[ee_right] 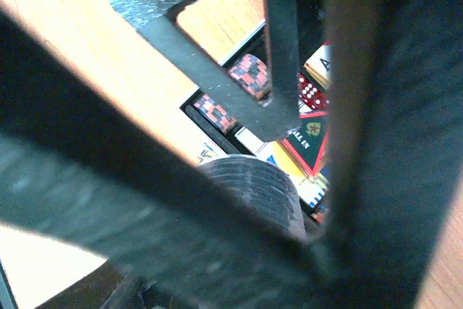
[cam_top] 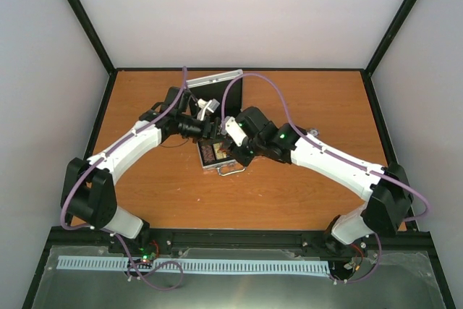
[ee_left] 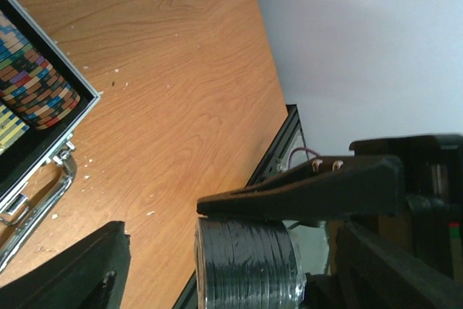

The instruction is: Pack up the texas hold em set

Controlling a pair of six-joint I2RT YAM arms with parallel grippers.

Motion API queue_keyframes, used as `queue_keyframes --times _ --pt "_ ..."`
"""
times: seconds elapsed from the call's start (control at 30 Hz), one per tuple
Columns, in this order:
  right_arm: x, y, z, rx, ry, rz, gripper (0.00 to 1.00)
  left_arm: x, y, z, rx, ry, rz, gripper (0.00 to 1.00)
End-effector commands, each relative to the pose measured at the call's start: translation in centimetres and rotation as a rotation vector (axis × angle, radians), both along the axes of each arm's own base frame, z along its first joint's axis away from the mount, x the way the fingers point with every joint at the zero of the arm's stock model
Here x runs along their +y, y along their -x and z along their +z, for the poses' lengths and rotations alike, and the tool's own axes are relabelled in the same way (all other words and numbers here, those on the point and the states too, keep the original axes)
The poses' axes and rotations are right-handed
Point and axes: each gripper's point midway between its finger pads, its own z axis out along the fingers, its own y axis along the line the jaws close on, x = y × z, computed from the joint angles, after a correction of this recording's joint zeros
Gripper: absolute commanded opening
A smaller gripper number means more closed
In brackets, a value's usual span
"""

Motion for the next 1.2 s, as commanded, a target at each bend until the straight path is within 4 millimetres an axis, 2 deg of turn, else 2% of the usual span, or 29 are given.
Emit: queue_keyframes --times 0.0,0.1,0.17,0.3,0.57,0.87,1.17 --pt "1.4 -0.9 1.6 -0.042 -0.048 0.003 0.38 -0.4 1.1 0.4 -0.048 -0.035 -0.047 0.76" --pt "1.4 -1.2 1.6 -0.048 -0.043 -0.006 0.38 -0.3 1.6 0.5 -0.051 -0.027 -0.048 0.73" --pt "1.4 -1.3 1.9 -0.055 -0.050 -0.012 0.38 -0.1 1.9 0.1 -0.038 -0.034 -0.045 0.67" --pt "1.4 -1.2 2.2 -0.055 -0.063 -0.018 0.38 -0.1 2.3 -0.2 -0.024 -0.029 -0.046 0.66" --pt "1.6 -1.0 2.5 -0.041 -0.094 -0.020 0.38 -1.3 3.5 -0.6 -0.027 -0.033 -0.069 0.65" --pt "0.6 -1.1 1.5 -0.056 -0.044 -0.036 0.39 -1.2 3.2 -0.2 -0.040 -0.034 -0.044 0.45" --pt "0.0 -1.5 0.5 -0.062 -0.015 -0.070 0.42 -1.6 4.1 -0.2 -0.032 -0.033 -0.085 0.21"
